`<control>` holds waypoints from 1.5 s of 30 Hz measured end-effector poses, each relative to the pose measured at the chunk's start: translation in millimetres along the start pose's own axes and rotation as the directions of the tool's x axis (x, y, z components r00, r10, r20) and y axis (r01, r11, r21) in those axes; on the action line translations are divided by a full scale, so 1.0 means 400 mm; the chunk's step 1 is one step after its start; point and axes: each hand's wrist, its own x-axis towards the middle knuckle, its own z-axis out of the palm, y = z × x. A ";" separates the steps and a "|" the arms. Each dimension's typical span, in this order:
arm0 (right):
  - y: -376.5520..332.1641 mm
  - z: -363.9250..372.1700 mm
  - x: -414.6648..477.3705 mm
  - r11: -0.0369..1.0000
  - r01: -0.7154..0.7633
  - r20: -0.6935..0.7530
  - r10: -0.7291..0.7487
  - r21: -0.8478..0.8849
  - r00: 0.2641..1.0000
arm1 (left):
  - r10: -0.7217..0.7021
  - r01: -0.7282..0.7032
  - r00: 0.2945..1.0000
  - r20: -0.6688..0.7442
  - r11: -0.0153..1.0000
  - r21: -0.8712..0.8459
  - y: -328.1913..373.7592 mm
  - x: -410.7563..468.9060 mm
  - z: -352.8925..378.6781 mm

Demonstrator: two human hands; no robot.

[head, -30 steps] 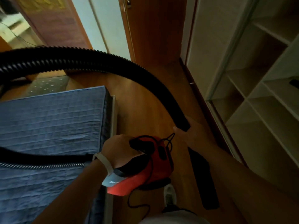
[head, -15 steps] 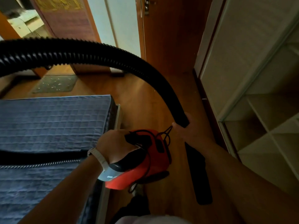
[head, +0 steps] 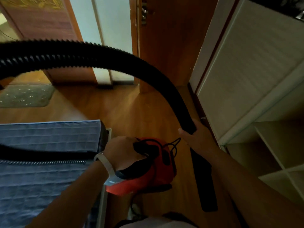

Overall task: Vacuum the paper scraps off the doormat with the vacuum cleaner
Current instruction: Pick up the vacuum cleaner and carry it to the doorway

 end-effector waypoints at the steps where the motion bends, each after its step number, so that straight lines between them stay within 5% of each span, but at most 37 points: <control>1: -0.012 0.008 0.034 1.000 0.010 -0.014 -0.010 0.002 1.000 | 0.005 -0.005 1.000 -0.005 1.000 0.000 -0.016 0.040 -0.022; 10: -0.011 0.014 0.382 1.000 0.011 -0.042 -0.010 0.026 0.999 | -0.062 0.063 0.998 -0.016 0.997 0.047 -0.109 0.382 -0.124; 20: -0.029 -0.049 0.944 0.998 0.051 0.088 -0.048 -0.028 0.995 | -0.215 0.215 0.977 -0.004 0.977 -0.004 -0.136 0.810 -0.226; 28: -0.095 -0.070 1.272 0.987 0.161 0.175 -0.158 -0.005 0.972 | -0.293 0.277 0.946 -0.139 0.953 -0.122 -0.201 1.043 -0.336; 38: -0.138 0.116 1.559 0.986 0.162 0.246 -0.152 -0.023 0.957 | -0.406 0.399 0.902 -0.147 0.914 -0.078 -0.424 1.314 -0.374; 45: -0.233 0.298 1.835 0.983 0.161 0.266 -0.132 -0.088 0.955 | -0.334 0.321 0.939 -0.078 0.935 -0.149 -0.652 1.510 -0.422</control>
